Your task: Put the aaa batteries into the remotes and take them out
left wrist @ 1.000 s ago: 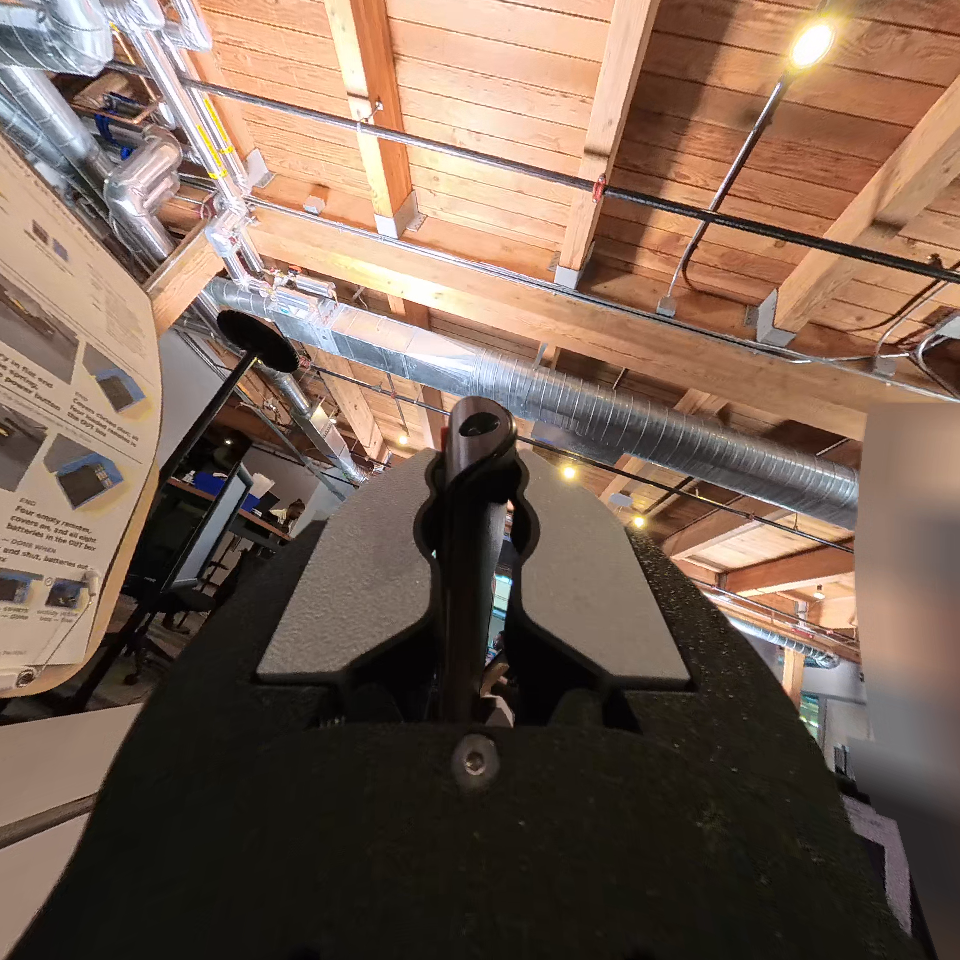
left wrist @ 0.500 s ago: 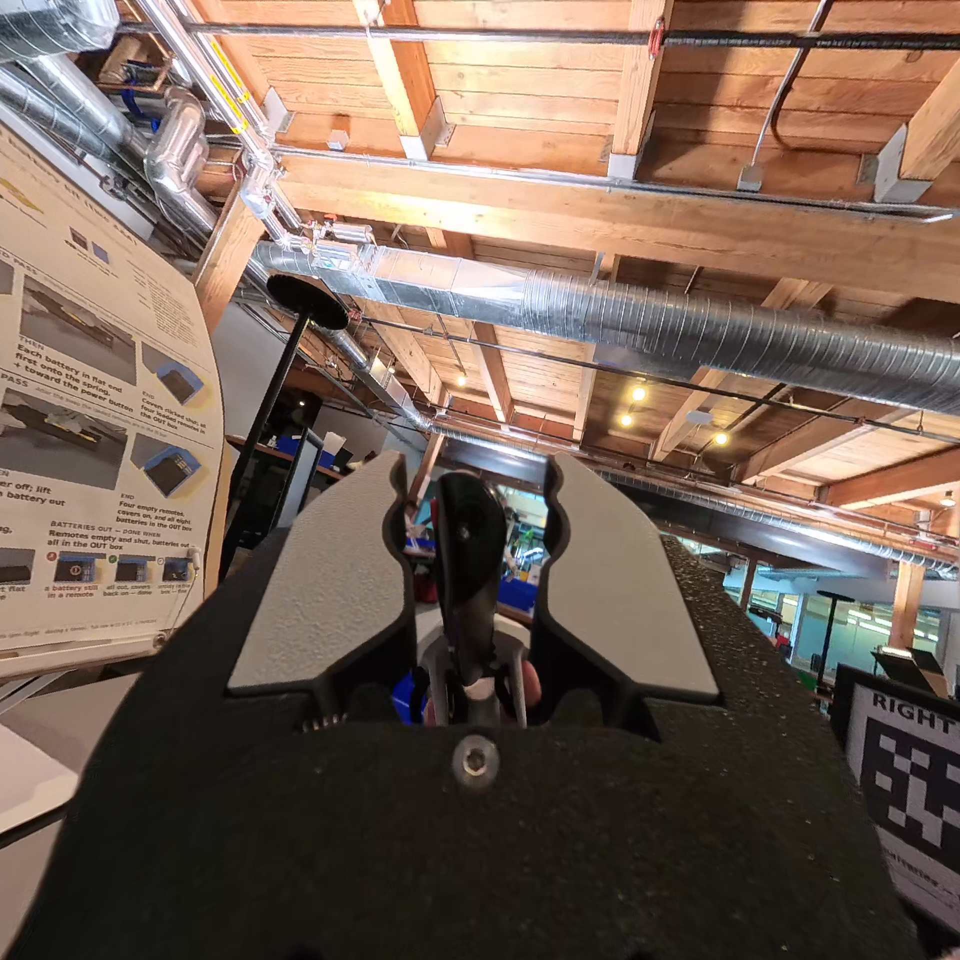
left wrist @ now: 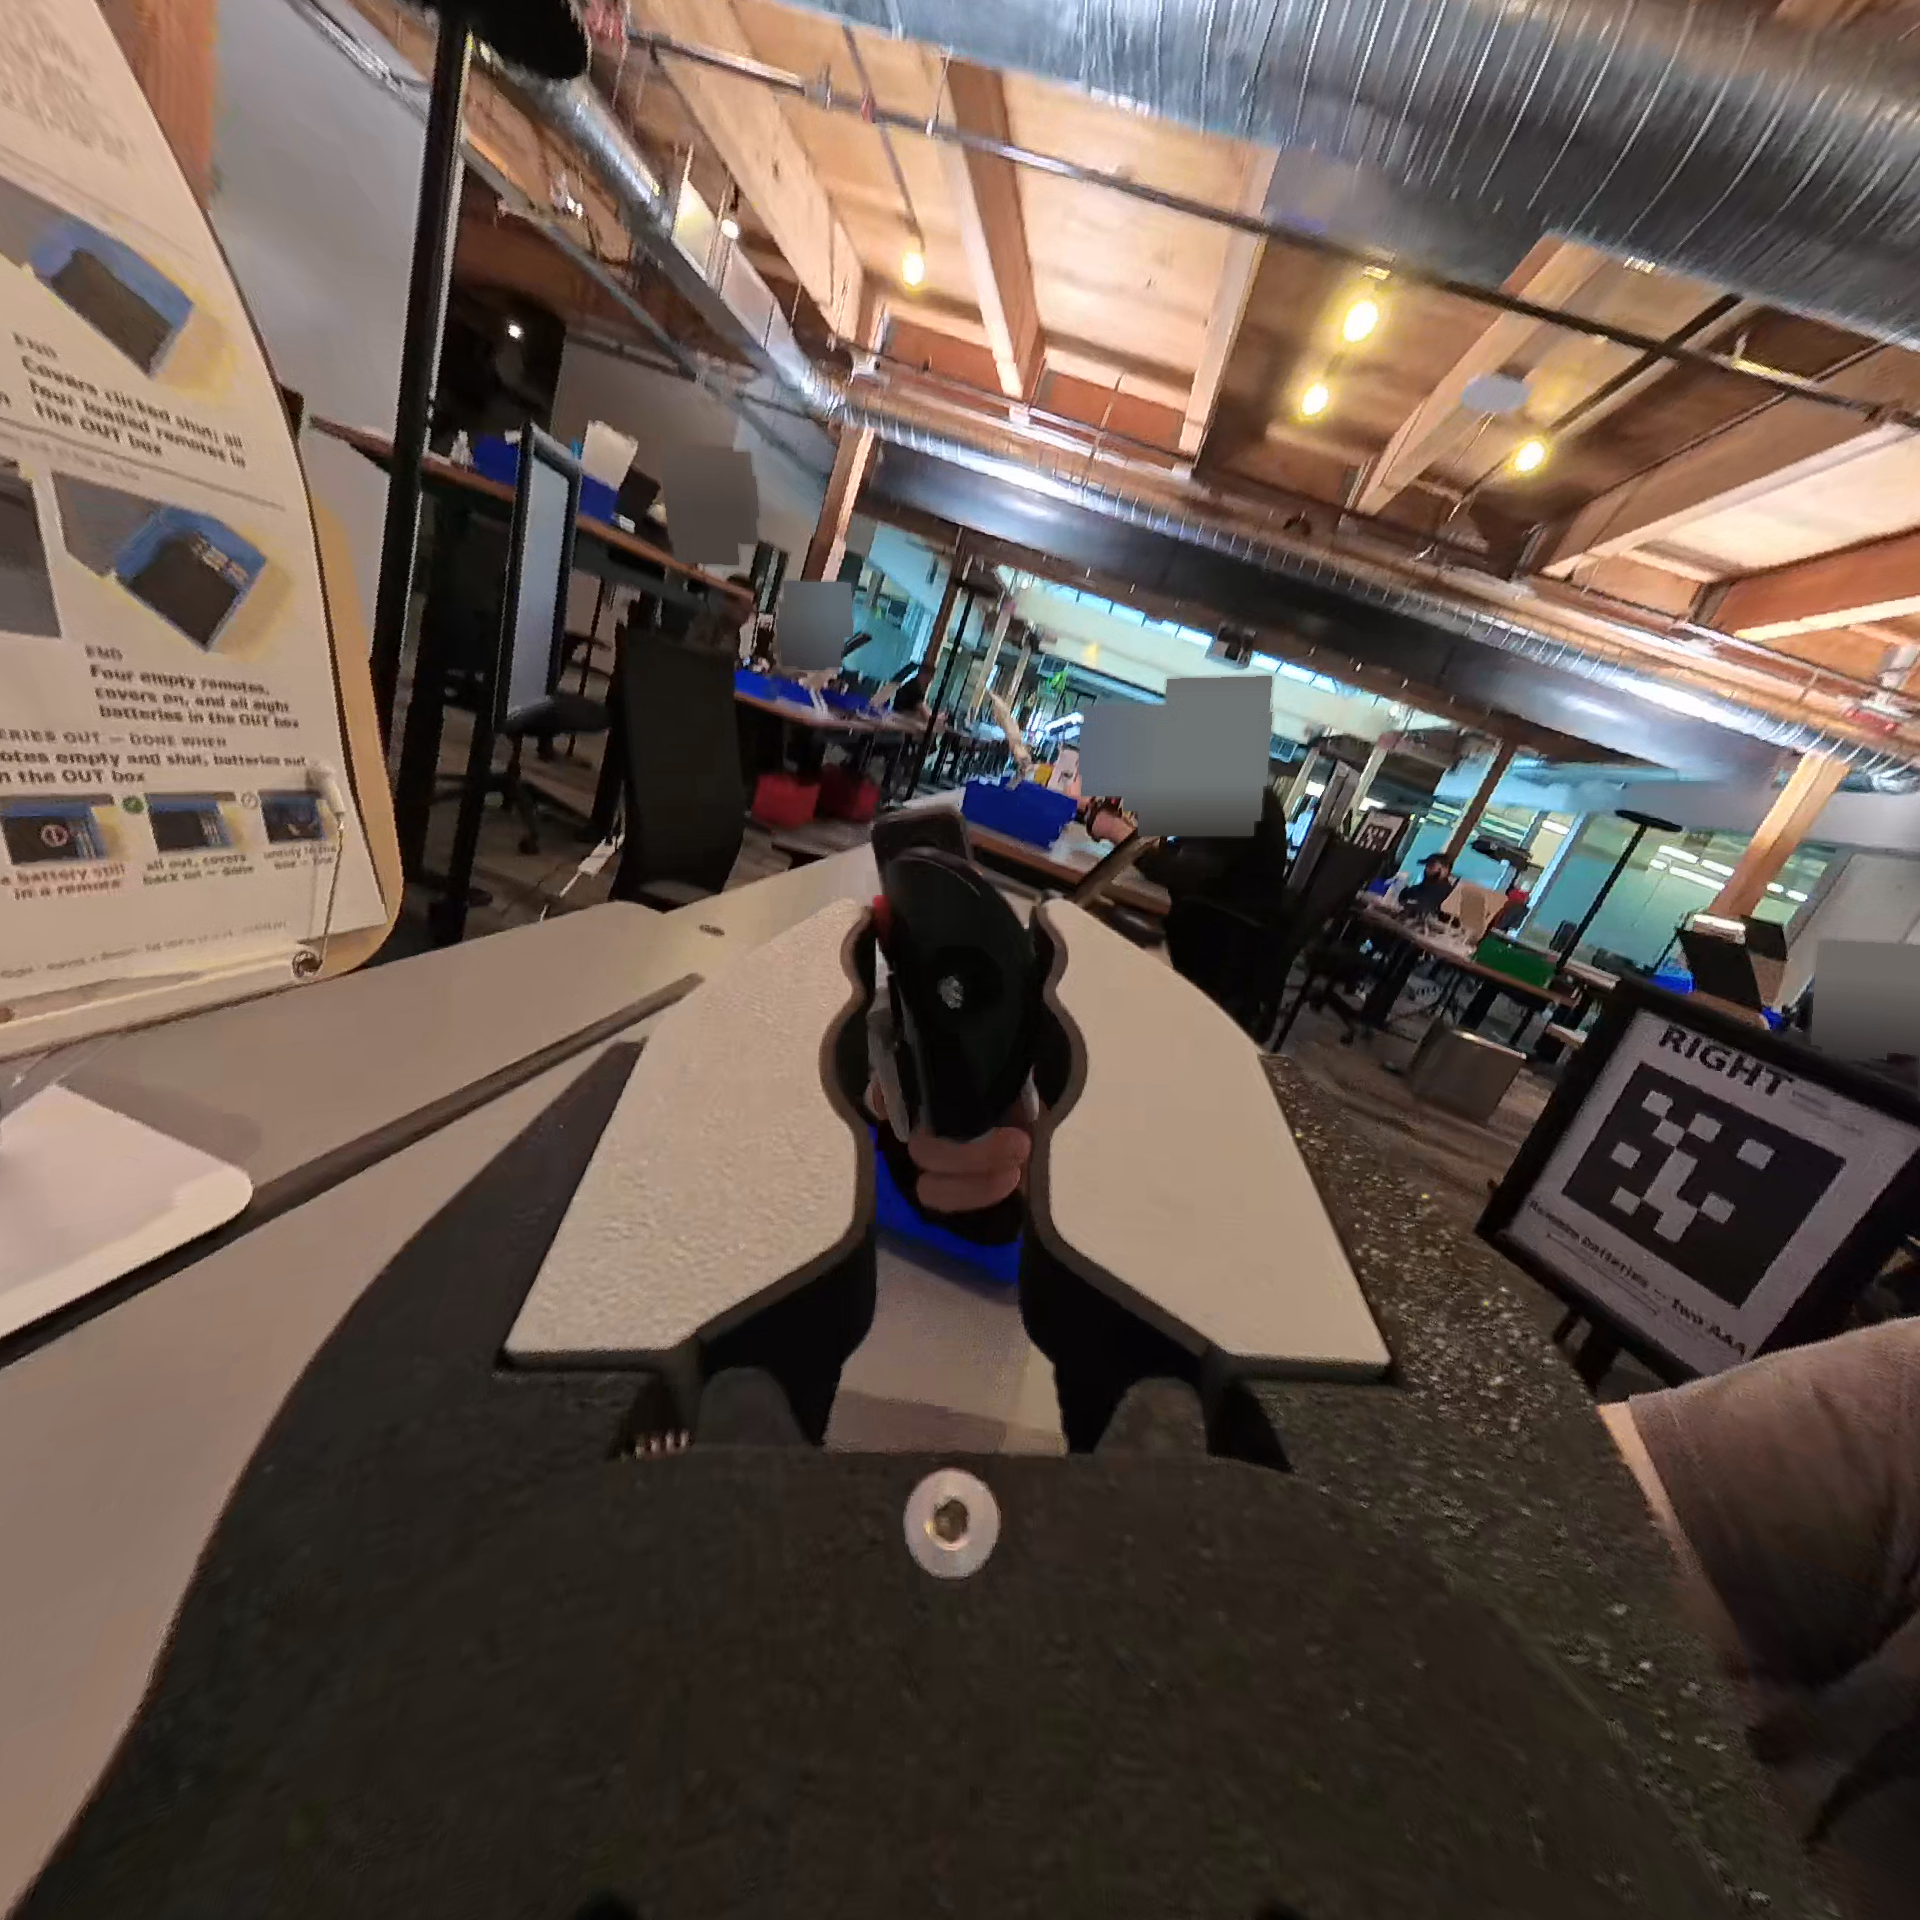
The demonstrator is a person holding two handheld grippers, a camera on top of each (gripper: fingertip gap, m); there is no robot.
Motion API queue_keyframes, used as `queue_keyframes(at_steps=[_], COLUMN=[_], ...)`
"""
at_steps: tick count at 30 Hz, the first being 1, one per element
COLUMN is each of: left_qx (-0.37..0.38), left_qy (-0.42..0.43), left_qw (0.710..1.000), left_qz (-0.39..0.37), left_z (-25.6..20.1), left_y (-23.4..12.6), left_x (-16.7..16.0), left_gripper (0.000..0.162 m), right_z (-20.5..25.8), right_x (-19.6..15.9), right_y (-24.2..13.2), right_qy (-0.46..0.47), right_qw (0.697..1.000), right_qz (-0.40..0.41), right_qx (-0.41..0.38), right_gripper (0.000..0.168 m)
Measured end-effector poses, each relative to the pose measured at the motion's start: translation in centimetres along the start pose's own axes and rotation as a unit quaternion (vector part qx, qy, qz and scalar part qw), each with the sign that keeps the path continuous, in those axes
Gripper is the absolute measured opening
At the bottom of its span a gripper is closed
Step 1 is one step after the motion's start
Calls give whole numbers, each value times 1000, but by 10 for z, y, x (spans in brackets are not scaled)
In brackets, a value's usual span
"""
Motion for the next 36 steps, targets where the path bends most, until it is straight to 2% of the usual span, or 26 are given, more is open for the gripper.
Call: queue_keyframes(at_steps=[9, 16, 19, 25, 28, 31, 34, 36], left_qx=[-14, -1, 7, 10, 1, 16, 20, 33], left_qy=[-44, -8, -3, -31, -56, -69, -91, -84], left_qw=[992, 984, 982, 987, 990, 993, 994, 994], left_qz=[119, 181, 191, 157, 133, 97, 59, 55], left_z=[4, 3, 4, 13, 18, 23, 26, 25], left_y=[2, 2, 5, 11, 10, 6, 5, 8], left_x=[-11, -16, -19, -23, -24, -23, -22, -24], left_gripper=[28, 28, 25, 23, 23, 23, 23, 23], right_z=[1, 6, 8, 3, -2, 2, 5, 7], right_x=[3, 3, 6, 10, 10, 14, 11, 8], right_y=[-14, -14, -17, -20, -20, -16, 0, 11], right_qy=[-7, -27, -36, -27, -38, -98, -136, -157], right_qw=[999, 996, 996, 996, 986, 966, 944, 930], right_qz=[48, 76, 67, 18, 9, -25, -39, -58], right_qx=[-21, -38, -45, -82, -161, -240, -299, -326], right_gripper=[24, 24, 24, 30, 75, 104, 130, 134])
Point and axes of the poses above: each gripper's, where its closed fingertips meet, y out along the fingers, x out of its top, z = x × y across the jaws, the point moved 10 cm from there along -y, back along the fingers, and after that the axes turned 5 degrees about -x, right-handed, at the moved point
